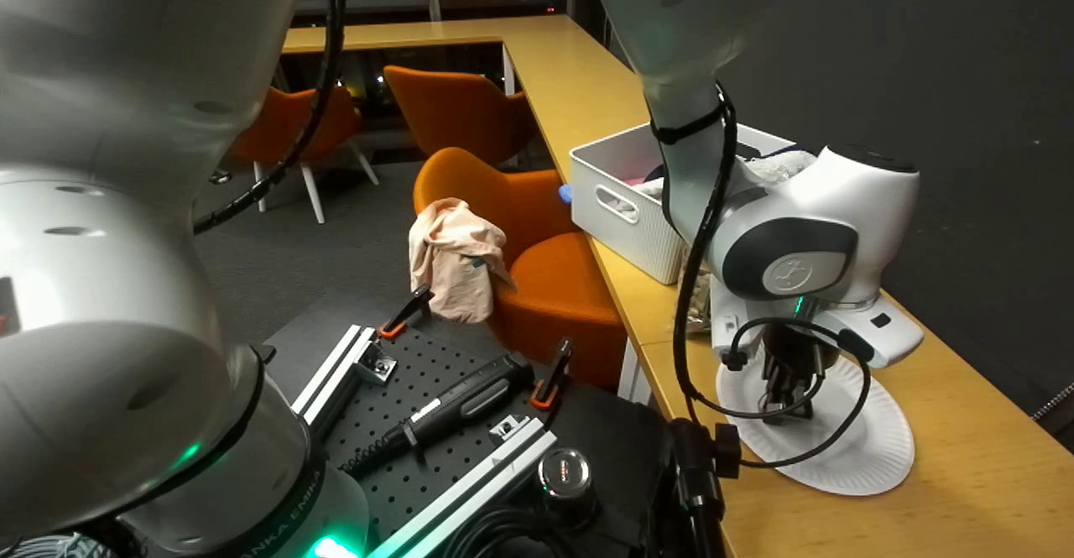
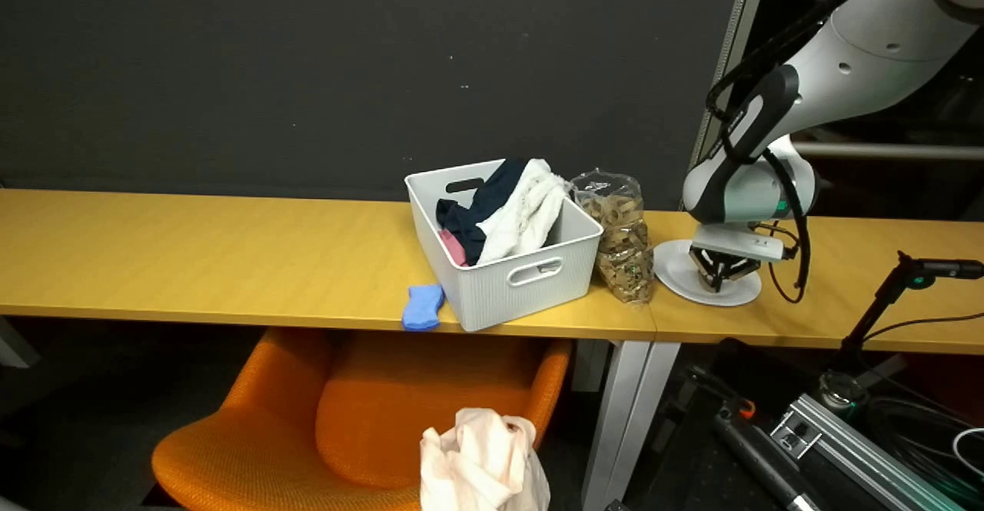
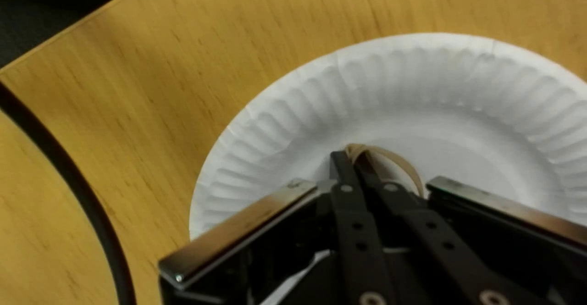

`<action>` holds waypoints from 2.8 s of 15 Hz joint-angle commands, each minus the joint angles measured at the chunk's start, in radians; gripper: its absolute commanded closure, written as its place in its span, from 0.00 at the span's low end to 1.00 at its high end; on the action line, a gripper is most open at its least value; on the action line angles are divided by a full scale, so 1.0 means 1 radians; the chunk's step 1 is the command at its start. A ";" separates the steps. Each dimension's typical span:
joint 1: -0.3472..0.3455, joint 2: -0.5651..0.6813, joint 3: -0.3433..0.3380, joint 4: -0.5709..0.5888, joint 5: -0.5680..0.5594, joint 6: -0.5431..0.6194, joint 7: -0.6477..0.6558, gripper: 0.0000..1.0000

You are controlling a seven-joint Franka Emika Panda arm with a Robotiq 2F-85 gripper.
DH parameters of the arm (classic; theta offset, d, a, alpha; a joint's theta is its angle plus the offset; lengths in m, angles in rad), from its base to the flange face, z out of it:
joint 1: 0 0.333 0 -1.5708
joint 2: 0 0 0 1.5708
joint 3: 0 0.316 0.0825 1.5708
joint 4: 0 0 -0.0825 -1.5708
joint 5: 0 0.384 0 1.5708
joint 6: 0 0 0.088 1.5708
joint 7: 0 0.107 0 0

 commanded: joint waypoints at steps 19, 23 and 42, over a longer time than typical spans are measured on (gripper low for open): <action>0.115 -0.357 -0.071 0.083 -0.229 -0.095 0.096 0.99; 0.158 -0.422 -0.021 0.081 -0.269 -0.129 0.124 0.99; 0.150 -0.340 0.099 0.107 -0.234 -0.147 0.123 0.99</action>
